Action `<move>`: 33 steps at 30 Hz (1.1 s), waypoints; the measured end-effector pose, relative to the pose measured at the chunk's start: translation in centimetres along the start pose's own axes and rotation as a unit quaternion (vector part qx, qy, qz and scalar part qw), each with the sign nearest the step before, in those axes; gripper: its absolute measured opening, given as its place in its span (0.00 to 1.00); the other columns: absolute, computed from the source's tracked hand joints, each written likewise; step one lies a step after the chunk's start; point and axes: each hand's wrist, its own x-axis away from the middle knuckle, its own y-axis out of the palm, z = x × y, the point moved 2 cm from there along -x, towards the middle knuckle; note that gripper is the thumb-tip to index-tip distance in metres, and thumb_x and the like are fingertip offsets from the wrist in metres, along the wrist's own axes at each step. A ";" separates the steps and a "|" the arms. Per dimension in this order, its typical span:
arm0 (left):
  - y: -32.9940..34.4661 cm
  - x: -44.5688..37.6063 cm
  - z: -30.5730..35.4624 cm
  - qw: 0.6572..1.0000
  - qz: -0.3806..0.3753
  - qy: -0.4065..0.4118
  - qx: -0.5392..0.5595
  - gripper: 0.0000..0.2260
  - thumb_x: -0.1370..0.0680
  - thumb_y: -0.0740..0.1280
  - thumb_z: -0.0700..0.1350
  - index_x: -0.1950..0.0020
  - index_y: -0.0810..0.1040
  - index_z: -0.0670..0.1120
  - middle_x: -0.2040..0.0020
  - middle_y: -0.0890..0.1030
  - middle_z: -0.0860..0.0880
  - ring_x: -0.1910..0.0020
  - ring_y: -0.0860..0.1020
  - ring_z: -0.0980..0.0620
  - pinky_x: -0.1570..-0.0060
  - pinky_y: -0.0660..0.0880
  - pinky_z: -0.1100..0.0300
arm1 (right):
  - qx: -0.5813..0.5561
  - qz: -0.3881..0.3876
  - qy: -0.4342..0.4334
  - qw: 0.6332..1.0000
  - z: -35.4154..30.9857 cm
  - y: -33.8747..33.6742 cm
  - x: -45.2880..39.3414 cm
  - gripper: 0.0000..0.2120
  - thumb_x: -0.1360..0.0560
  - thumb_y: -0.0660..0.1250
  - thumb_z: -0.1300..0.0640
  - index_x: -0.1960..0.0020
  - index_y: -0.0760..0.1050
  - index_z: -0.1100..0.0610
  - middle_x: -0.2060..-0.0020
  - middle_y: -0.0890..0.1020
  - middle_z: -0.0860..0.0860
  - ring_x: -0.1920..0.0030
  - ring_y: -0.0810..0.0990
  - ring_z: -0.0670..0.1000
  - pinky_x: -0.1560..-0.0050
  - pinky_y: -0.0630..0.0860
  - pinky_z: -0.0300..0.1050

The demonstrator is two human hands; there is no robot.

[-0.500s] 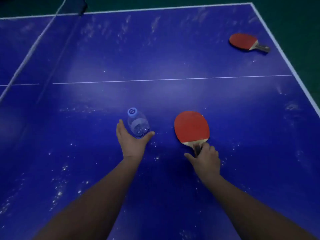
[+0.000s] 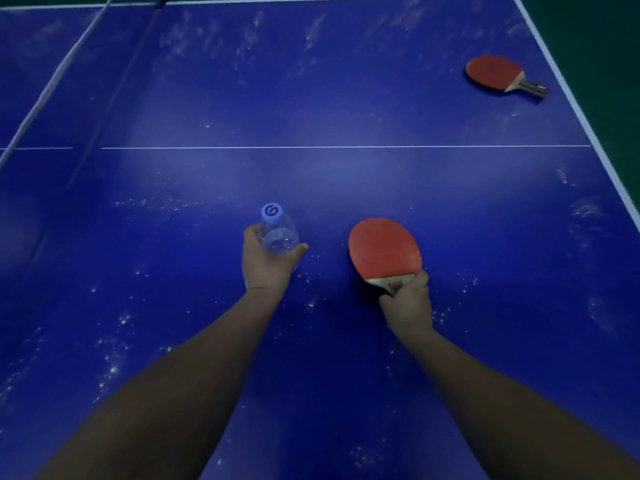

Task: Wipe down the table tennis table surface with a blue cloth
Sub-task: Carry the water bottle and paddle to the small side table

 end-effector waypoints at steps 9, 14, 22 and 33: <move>-2.7 11.6 -1.7 0.997 -0.074 0.026 -0.003 0.33 0.34 0.82 0.50 0.38 0.66 0.55 0.48 0.76 0.60 0.51 0.79 0.56 0.57 0.75 0.63 | 0.047 -0.007 0.024 0.999 7.2 -5.0 10.3 0.09 0.26 0.71 0.54 0.54 0.75 0.58 0.60 0.81 0.53 0.63 0.79 0.52 0.67 0.76 0.48; -3.3 21.4 -3.4 0.991 -0.127 0.038 0.020 0.37 0.33 0.82 0.49 0.29 0.66 0.53 0.44 0.75 0.60 0.52 0.76 0.63 0.58 0.71 0.69 | 0.034 0.006 0.064 0.997 14.8 -8.5 18.6 0.11 0.25 0.70 0.52 0.50 0.72 0.58 0.58 0.80 0.54 0.60 0.78 0.55 0.66 0.72 0.48; -0.8 35.7 -4.6 0.965 -0.258 0.049 0.021 0.39 0.36 0.83 0.53 0.31 0.65 0.57 0.42 0.74 0.62 0.44 0.76 0.56 0.47 0.74 0.60 | 0.022 0.052 0.100 0.993 25.5 -15.6 29.6 0.13 0.27 0.73 0.50 0.53 0.74 0.57 0.59 0.81 0.53 0.55 0.81 0.60 0.60 0.73 0.48; 13.9 53.7 1.3 0.936 -0.343 0.075 -0.001 0.29 0.32 0.81 0.40 0.36 0.72 0.49 0.53 0.82 0.58 0.56 0.82 0.60 0.61 0.77 0.67 | -0.045 0.098 0.167 0.980 43.6 -30.1 33.3 0.12 0.27 0.71 0.47 0.57 0.70 0.51 0.66 0.79 0.47 0.64 0.78 0.52 0.64 0.75 0.49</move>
